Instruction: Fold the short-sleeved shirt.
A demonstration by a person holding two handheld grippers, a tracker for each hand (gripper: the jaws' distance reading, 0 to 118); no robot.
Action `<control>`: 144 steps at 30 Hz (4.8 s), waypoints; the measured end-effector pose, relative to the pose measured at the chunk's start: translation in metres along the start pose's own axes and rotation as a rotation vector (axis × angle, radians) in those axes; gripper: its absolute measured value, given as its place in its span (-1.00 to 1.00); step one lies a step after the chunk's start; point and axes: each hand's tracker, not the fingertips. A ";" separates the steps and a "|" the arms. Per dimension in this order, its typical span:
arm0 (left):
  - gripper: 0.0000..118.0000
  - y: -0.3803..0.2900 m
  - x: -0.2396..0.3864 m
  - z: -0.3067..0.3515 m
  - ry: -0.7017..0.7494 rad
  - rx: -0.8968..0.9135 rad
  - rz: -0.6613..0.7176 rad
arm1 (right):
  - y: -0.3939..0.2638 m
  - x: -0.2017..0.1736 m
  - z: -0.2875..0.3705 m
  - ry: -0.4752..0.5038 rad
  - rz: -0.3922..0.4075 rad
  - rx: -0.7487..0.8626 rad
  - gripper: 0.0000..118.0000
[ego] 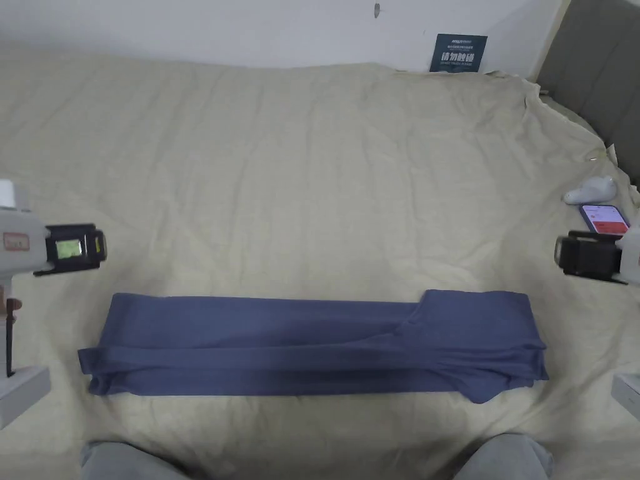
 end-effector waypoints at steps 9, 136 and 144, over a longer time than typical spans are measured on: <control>0.14 -0.023 0.061 0.038 -0.015 0.474 -0.069 | -0.018 -0.050 0.043 0.046 -0.036 0.395 0.83; -1.00 -0.130 0.266 -0.084 -0.410 -0.210 -0.136 | -0.060 -0.032 0.057 0.037 -0.065 0.273 -1.00; -1.00 -0.194 0.318 -0.066 -0.406 -0.197 -0.275 | -0.068 -0.016 0.059 0.002 -0.085 0.243 -1.00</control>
